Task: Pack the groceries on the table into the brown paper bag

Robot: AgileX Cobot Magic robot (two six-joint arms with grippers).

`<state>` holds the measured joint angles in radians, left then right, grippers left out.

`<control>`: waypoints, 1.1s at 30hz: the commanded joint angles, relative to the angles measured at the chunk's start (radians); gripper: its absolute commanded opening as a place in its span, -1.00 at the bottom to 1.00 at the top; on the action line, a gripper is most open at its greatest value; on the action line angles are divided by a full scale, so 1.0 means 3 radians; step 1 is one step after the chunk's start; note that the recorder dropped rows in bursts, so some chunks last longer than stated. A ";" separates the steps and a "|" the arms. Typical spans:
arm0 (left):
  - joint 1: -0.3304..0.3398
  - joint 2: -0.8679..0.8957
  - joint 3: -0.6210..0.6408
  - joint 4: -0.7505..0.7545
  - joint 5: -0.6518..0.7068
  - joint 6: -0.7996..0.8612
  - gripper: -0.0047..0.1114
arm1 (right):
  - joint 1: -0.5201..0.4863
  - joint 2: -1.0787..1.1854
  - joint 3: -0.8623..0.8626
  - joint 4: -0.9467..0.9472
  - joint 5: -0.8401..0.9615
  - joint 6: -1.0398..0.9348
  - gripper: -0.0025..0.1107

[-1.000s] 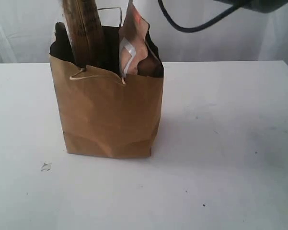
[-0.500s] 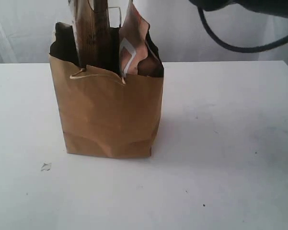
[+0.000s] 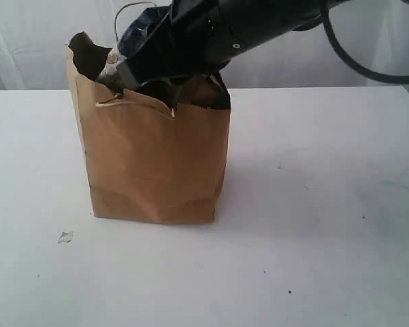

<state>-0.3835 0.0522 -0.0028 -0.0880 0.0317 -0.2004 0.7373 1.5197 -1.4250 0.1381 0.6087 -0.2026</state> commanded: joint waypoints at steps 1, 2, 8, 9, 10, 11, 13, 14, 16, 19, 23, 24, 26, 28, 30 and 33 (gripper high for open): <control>0.0000 -0.0018 0.0009 -0.0023 -0.0011 -0.0005 -0.92 | -0.0055 0.0051 0.0031 -0.0016 0.0265 0.0079 -0.96; 0.0000 -0.0018 0.0009 -0.0023 -0.0011 -0.0005 -0.92 | -0.0062 0.0051 0.0031 -0.0024 0.0274 0.0079 -0.96; 0.0000 -0.0018 0.0009 -0.0023 -0.0011 -0.0005 -0.92 | -0.0062 0.0044 0.0025 -0.0191 0.0438 0.0079 -0.89; 0.0000 -0.0018 0.0009 -0.0023 -0.0011 -0.0005 -0.92 | -0.0062 0.0038 0.0025 -0.0228 0.0500 0.0079 -0.83; 0.0000 -0.0018 0.0009 -0.0023 -0.0011 -0.0005 -0.92 | -0.0062 0.0031 0.0025 -0.0275 0.0568 0.0079 -0.74; 0.0000 -0.0018 0.0009 -0.0023 -0.0011 -0.0005 -0.92 | -0.0062 0.0024 0.0025 -0.0310 0.0624 0.0079 -0.66; 0.0000 -0.0018 0.0009 -0.0023 -0.0011 -0.0005 -0.92 | -0.0067 -0.0009 0.0025 -0.0395 0.0713 0.0079 -0.45; 0.0000 -0.0018 0.0009 -0.0023 -0.0011 -0.0005 -0.92 | -0.0075 -0.0026 0.0025 -0.0431 0.0723 0.0079 -0.37; 0.0000 -0.0018 0.0009 -0.0023 -0.0011 -0.0005 -0.92 | -0.0075 -0.0078 0.0025 -0.0519 0.0739 0.0093 -0.22; 0.0000 -0.0018 0.0009 -0.0023 -0.0011 -0.0005 -0.92 | -0.0075 -0.0157 0.0025 -0.0534 0.0754 0.0093 -0.14; 0.0000 -0.0018 0.0009 -0.0023 -0.0011 -0.0005 -0.92 | -0.0075 -0.0226 0.0025 -0.0560 0.0823 0.0093 -0.13; 0.0000 -0.0018 0.0009 -0.0023 -0.0011 -0.0005 -0.92 | -0.0075 -0.0226 0.0025 -0.0576 0.0840 0.0093 -0.13; 0.0000 -0.0018 0.0009 -0.0023 -0.0011 -0.0005 -0.92 | -0.0075 -0.0226 0.0025 -0.0585 0.0874 0.0093 -0.13; 0.0000 -0.0018 0.0009 -0.0023 -0.0011 -0.0005 -0.92 | -0.0075 -0.0226 0.0025 -0.0592 0.0905 0.0100 -0.13; 0.0000 -0.0018 0.0009 -0.0023 -0.0011 -0.0005 -0.92 | -0.0075 -0.0226 0.0025 -0.0592 0.0946 0.0100 -0.13; 0.0000 -0.0018 0.0009 -0.0023 -0.0011 -0.0005 -0.92 | -0.0075 -0.0226 0.0025 -0.0592 0.1012 0.0100 -0.05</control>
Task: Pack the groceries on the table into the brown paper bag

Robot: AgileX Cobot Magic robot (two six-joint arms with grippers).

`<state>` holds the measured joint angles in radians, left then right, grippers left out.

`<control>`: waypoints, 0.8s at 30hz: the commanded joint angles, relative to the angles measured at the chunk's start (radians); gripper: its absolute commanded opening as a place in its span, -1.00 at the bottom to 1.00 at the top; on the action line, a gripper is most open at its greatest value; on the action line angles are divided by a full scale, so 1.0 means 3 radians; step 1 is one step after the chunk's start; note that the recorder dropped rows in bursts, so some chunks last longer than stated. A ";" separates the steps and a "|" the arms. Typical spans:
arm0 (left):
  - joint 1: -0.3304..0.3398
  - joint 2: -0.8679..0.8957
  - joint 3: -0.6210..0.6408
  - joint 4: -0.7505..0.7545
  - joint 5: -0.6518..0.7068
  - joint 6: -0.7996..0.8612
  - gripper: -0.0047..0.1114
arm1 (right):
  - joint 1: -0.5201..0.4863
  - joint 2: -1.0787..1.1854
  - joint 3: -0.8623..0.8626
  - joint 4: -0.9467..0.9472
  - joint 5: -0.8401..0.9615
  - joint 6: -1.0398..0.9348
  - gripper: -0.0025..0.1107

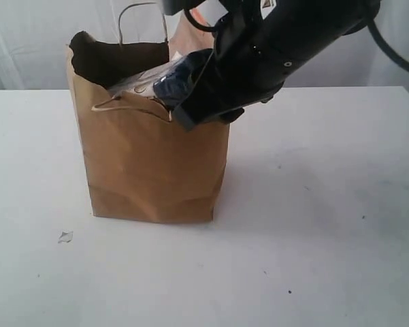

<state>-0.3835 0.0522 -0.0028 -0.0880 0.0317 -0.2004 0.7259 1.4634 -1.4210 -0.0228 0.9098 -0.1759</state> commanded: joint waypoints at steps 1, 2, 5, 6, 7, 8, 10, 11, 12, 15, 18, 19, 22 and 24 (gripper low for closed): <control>0.0000 -0.0018 0.0009 -0.0023 -0.0011 -0.0005 -0.92 | -0.0037 -0.0038 0.0012 -0.0055 0.0014 0.0011 0.01; 0.0000 -0.0018 0.0009 -0.0023 -0.0011 -0.0005 -0.92 | -0.0037 -0.0038 0.0012 -0.0055 0.0014 0.0011 0.05; 0.0000 -0.0018 0.0009 -0.0023 -0.0011 -0.0005 -0.92 | -0.0037 -0.0038 0.0012 -0.0055 0.0000 0.0011 0.17; 0.0000 -0.0018 0.0009 -0.0023 -0.0011 -0.0005 -0.92 | -0.0037 -0.0038 0.0012 -0.0055 -0.0008 0.0011 0.17; 0.0000 -0.0018 0.0009 -0.0023 -0.0011 -0.0005 -0.92 | -0.0037 -0.0038 0.0012 -0.0055 -0.0008 0.0000 0.17; 0.0000 -0.0018 0.0009 -0.0023 -0.0011 -0.0005 -0.92 | -0.0037 -0.0038 0.0012 -0.0055 -0.0008 0.0000 0.17; 0.0000 -0.0018 0.0009 -0.0023 -0.0011 -0.0005 -0.92 | -0.0037 -0.0038 0.0012 -0.0055 -0.0001 0.0000 0.17; 0.0000 -0.0018 0.0009 -0.0023 -0.0011 -0.0005 -0.92 | -0.0037 -0.0038 0.0012 -0.0055 0.0005 0.0000 0.17; 0.0000 -0.0018 0.0009 -0.0023 -0.0011 -0.0005 -0.92 | -0.0037 -0.0038 0.0012 -0.0049 0.0012 0.0000 0.17; 0.0000 -0.0018 0.0009 -0.0023 -0.0011 -0.0005 -0.92 | -0.0037 -0.0038 0.0012 -0.0049 0.0020 0.0000 0.17; 0.0000 -0.0018 0.0009 -0.0023 -0.0011 -0.0005 -0.92 | -0.0037 -0.0038 0.0012 -0.0049 0.0011 0.0000 0.17; 0.0000 -0.0018 0.0009 -0.0023 -0.0011 -0.0005 -0.92 | -0.0037 -0.0038 0.0012 -0.0021 -0.0006 0.0000 0.17; 0.0000 -0.0018 0.0009 -0.0023 -0.0011 -0.0005 -0.92 | -0.0037 -0.0038 0.0012 0.0111 -0.0020 -0.0008 0.17; 0.0000 -0.0018 0.0009 -0.0023 -0.0011 -0.0005 -0.92 | -0.0037 -0.0038 0.0012 0.0116 -0.0020 -0.0008 0.17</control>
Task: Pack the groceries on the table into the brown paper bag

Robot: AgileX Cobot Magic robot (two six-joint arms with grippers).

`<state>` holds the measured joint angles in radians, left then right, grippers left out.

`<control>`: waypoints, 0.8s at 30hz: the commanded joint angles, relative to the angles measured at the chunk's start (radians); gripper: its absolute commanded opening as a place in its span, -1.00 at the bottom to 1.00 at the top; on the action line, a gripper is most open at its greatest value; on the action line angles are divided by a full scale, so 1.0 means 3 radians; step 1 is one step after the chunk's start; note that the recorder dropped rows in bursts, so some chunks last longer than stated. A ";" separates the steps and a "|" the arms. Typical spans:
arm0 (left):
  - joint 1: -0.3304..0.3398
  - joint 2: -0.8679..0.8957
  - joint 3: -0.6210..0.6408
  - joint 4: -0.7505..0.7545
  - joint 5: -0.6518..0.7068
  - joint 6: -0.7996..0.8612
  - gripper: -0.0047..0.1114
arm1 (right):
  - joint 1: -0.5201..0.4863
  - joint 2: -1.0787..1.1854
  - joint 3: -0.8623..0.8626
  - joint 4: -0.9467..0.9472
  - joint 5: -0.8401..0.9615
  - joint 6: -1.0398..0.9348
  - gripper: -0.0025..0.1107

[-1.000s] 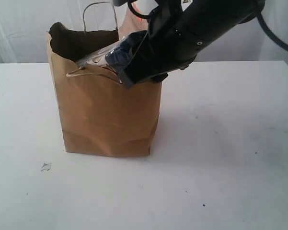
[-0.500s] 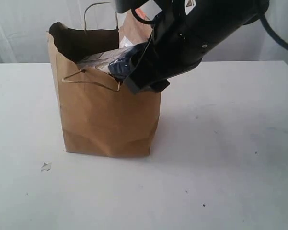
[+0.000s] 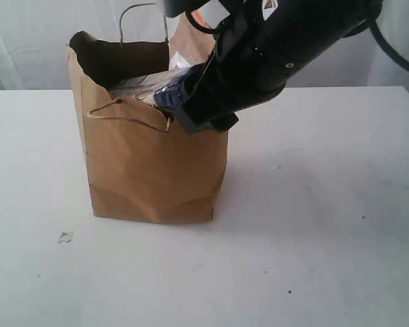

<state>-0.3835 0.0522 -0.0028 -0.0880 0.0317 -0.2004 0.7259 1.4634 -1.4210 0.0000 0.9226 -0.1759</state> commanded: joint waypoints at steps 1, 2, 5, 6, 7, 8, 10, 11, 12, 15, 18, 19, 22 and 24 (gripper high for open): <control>0.0000 -0.0018 0.0009 -0.0023 -0.0011 -0.0005 -0.92 | -0.0037 -0.0038 0.0012 0.0036 -0.0062 -0.0008 0.18; 0.0000 -0.0018 0.0009 -0.0023 -0.0011 -0.0005 -0.92 | -0.0037 -0.0038 0.0012 0.0036 -0.0063 -0.0008 0.18; 0.0000 -0.0018 0.0009 -0.0023 -0.0011 -0.0005 -0.92 | -0.0037 -0.0038 0.0012 0.0036 -0.0070 -0.0008 0.34; 0.0000 -0.0018 0.0009 -0.0023 -0.0011 -0.0005 -0.92 | -0.0037 -0.0038 0.0012 0.0042 -0.0063 -0.0008 0.39; 0.0000 -0.0018 0.0009 -0.0023 -0.0011 -0.0005 -0.92 | -0.0037 -0.0038 0.0012 0.0042 -0.0063 -0.0008 0.40; 0.0000 -0.0018 0.0009 -0.0023 -0.0011 -0.0005 -0.92 | -0.0037 -0.0038 0.0012 0.0043 -0.0063 -0.0008 0.41; 0.0000 -0.0018 0.0009 -0.0023 -0.0011 -0.0005 -0.92 | -0.0037 -0.0038 0.0012 0.0049 -0.0076 -0.0008 0.41; 0.0000 -0.0018 0.0009 -0.0023 -0.0011 -0.0005 -0.92 | -0.0037 -0.0038 0.0012 0.0049 -0.0083 -0.0008 0.41; 0.0000 -0.0018 0.0009 -0.0023 -0.0011 -0.0005 -0.92 | -0.0037 -0.0038 0.0012 0.0063 -0.0091 -0.0008 0.41; 0.0000 -0.0018 0.0009 -0.0023 -0.0011 -0.0005 -0.92 | -0.0037 -0.0038 0.0012 0.0096 -0.0107 -0.0008 0.41; 0.0000 -0.0018 0.0009 -0.0023 -0.0011 -0.0005 -0.92 | -0.0037 -0.0038 0.0012 0.0193 -0.0081 -0.0045 0.41; 0.0000 -0.0018 0.0009 -0.0023 -0.0011 -0.0005 -0.92 | -0.0037 -0.0038 0.0012 0.0220 -0.0054 -0.0111 0.41; 0.0000 -0.0018 0.0009 -0.0023 -0.0011 -0.0005 -0.92 | -0.0037 -0.0038 0.0012 0.0356 -0.0037 -0.0196 0.41; 0.0000 -0.0018 0.0009 -0.0023 -0.0011 -0.0005 -0.92 | -0.0037 -0.0038 0.0012 0.0356 -0.0037 -0.0209 0.41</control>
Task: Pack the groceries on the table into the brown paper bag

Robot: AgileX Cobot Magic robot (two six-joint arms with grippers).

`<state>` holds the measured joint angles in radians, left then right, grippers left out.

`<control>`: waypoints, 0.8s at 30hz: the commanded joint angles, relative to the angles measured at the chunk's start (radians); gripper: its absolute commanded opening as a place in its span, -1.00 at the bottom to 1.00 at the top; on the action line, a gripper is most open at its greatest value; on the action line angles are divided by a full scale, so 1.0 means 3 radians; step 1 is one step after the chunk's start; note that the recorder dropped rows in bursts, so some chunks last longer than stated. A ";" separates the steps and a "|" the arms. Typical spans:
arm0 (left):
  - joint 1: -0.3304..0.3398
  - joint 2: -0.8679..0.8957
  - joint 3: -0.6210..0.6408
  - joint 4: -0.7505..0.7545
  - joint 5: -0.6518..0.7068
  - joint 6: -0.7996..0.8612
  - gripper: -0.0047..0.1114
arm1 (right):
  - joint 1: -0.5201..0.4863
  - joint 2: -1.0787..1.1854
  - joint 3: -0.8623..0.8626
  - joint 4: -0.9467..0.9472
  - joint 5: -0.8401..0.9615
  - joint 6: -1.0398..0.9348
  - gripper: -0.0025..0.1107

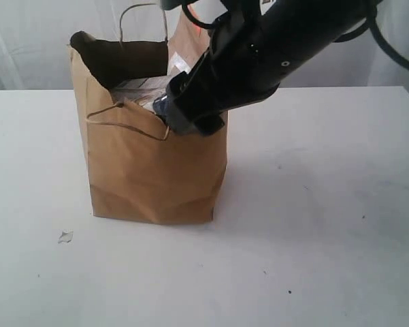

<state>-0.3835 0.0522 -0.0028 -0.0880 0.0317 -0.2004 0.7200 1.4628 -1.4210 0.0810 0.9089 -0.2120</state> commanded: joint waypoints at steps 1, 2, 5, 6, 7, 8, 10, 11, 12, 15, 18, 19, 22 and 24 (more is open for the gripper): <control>0.0000 -0.0018 0.0009 -0.0023 -0.0011 -0.0005 -0.92 | -0.0018 -0.0036 0.0012 0.0086 0.0009 -0.0089 0.41; 0.0000 -0.0018 0.0009 -0.0023 -0.0011 -0.0005 -0.92 | -0.0018 -0.0036 0.0012 0.0086 0.0009 -0.0089 0.41; 0.0000 -0.0018 0.0009 -0.0023 -0.0011 -0.0005 -0.92 | -0.0018 -0.0036 0.0012 0.0086 0.0002 -0.0089 0.41; 0.0000 -0.0018 0.0009 -0.0023 -0.0011 -0.0005 -0.92 | -0.0018 -0.0036 0.0012 0.0086 0.0002 -0.0089 0.41; 0.0000 -0.0018 0.0009 -0.0023 -0.0011 -0.0005 -0.92 | -0.0018 -0.0036 0.0012 0.0086 0.0002 -0.0089 0.41; 0.0000 -0.0018 0.0009 -0.0023 -0.0011 -0.0005 -0.92 | -0.0018 -0.0036 0.0012 0.0086 0.0009 -0.0089 0.41; 0.0000 -0.0018 0.0009 -0.0023 -0.0011 -0.0005 -0.92 | -0.0018 -0.0036 0.0012 0.0091 0.0009 -0.0106 0.41; 0.0000 -0.0018 0.0009 -0.0023 -0.0011 -0.0005 -0.92 | -0.0018 -0.0036 0.0012 0.0091 0.0009 -0.0106 0.41; 0.0000 -0.0018 0.0009 -0.0023 -0.0011 -0.0005 -0.92 | -0.0018 -0.0036 0.0012 0.0091 0.0009 -0.0106 0.41; 0.0000 -0.0018 0.0009 -0.0023 -0.0011 -0.0005 -0.92 | -0.0018 -0.0036 0.0012 0.0118 0.0009 -0.0139 0.41; 0.0000 -0.0018 0.0009 -0.0023 -0.0011 -0.0005 -0.92 | -0.0018 -0.0036 0.0012 0.0184 0.0023 -0.0178 0.41; 0.0000 -0.0018 0.0009 -0.0023 -0.0011 -0.0005 -0.92 | -0.0018 -0.0036 0.0012 0.0183 0.0030 -0.0182 0.41; 0.0000 -0.0018 0.0009 -0.0023 -0.0011 -0.0005 -0.92 | -0.0018 -0.0036 0.0012 0.0184 0.0029 -0.0193 0.41; 0.0000 -0.0018 0.0009 -0.0023 -0.0011 -0.0005 -0.92 | -0.0018 -0.0036 0.0012 0.0184 0.0029 -0.0205 0.41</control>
<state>-0.3835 0.0522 -0.0028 -0.0880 0.0317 -0.2004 0.7200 1.4628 -1.4210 0.1223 0.9137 -0.2568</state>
